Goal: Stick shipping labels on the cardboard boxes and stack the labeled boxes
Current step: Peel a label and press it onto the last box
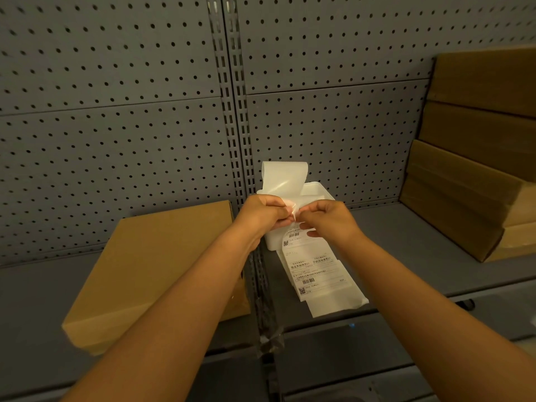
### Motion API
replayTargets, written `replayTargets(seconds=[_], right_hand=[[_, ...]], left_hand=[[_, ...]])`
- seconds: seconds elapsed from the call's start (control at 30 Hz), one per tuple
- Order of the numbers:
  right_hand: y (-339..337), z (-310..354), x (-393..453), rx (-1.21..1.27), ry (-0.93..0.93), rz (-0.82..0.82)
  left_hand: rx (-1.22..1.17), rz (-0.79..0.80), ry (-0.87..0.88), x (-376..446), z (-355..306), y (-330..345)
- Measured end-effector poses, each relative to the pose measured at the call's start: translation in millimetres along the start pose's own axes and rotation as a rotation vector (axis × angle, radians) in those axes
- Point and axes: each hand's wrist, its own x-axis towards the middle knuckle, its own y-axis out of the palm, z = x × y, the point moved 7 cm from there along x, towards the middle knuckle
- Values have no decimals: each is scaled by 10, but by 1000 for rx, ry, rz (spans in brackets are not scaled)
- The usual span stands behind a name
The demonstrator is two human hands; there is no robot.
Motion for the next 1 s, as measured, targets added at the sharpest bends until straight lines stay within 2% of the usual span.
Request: replayTargets(seconds=[0.37, 0.63, 1.0], right_hand=[[30, -21, -18, 26, 4, -13], [4, 68, -36, 1, -21, -39], [-4, 38, -11, -6, 16, -54]], left_hand=[[16, -34, -25, 5, 31, -12], [144, -66, 4, 4, -15, -19], [135, -76, -19, 0, 1, -17]])
